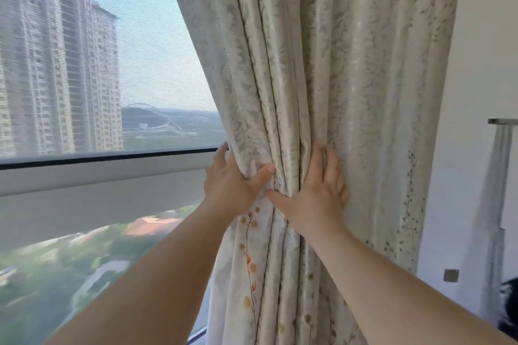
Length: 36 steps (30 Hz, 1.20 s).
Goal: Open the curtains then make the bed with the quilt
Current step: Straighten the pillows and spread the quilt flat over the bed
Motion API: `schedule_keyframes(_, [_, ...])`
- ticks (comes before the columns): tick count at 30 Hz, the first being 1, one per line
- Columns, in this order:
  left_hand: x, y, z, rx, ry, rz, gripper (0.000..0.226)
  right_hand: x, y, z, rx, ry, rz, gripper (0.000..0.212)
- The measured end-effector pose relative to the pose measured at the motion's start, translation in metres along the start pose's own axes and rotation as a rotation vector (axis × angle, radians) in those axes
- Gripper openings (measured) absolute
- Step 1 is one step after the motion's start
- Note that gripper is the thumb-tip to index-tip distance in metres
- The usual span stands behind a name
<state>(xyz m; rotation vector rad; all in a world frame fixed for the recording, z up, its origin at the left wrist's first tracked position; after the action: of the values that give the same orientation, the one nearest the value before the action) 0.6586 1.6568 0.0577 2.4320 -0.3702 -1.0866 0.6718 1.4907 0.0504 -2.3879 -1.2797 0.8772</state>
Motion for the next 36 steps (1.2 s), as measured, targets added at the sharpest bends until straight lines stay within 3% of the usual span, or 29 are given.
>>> schedule_keyframes(4, [0.046, 0.039, -0.019, 0.037, -0.069, 0.463, 0.086, 0.001, 0.055, -0.035, 0.189, -0.159, -0.397, 0.131])
schedule_keyframes(6, [0.066, 0.055, -0.031, 0.031, -0.09, 0.491, 0.081, 0.01, 0.078, -0.046, 0.257, -0.242, -0.498, 0.125])
schedule_keyframes(11, [0.118, 0.085, -0.075, 0.149, -0.068, 0.475, 0.063, 0.017, 0.136, -0.078, 0.119, -0.191, -0.384, 0.067])
schedule_keyframes(15, [0.167, 0.102, -0.104, 0.194, -0.07, 0.487, 0.04, 0.011, 0.176, -0.098, 0.106, -0.094, -0.185, 0.048])
schedule_keyframes(18, [0.218, 0.11, -0.133, 0.212, -0.117, 0.5, 0.023, 0.001, 0.202, -0.113, 0.059, 0.006, -0.011, 0.057])
schedule_keyframes(22, [0.274, 0.124, -0.166, 0.196, -0.198, 0.5, 0.031, -0.03, 0.214, -0.136, -0.135, 0.2, 0.164, 0.086])
schedule_keyframes(27, [0.336, 0.146, -0.188, 0.157, -0.251, 0.485, 0.04, -0.08, 0.228, -0.156, -0.396, 0.5, 0.366, 0.084])
schedule_keyframes(30, [0.36, 0.163, -0.196, 0.161, -0.279, 0.499, 0.04, -0.102, 0.262, -0.18, -0.172, 0.534, 0.386, 0.106])
schedule_keyframes(33, [0.375, 0.182, -0.202, 0.173, -0.323, 0.555, 0.042, -0.11, 0.32, -0.206, 0.275, 0.481, -0.121, 0.125])
schedule_keyframes(36, [0.398, 0.214, -0.206, 0.223, -0.378, 0.606, 0.041, -0.09, 0.371, -0.23, 0.494, 0.231, -0.55, 0.13])
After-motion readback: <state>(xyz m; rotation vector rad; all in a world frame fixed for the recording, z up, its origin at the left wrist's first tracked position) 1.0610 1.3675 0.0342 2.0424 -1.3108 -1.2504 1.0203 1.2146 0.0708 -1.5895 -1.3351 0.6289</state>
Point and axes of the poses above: each hand's wrist, its own z-axis away from the middle knuckle, its own x-axis out of the palm, y = z × x, the point moved 6 cm from there along -z, towards the middle knuckle, and after that the axes turned 11 degrees about -z, right-handed, at the moved point
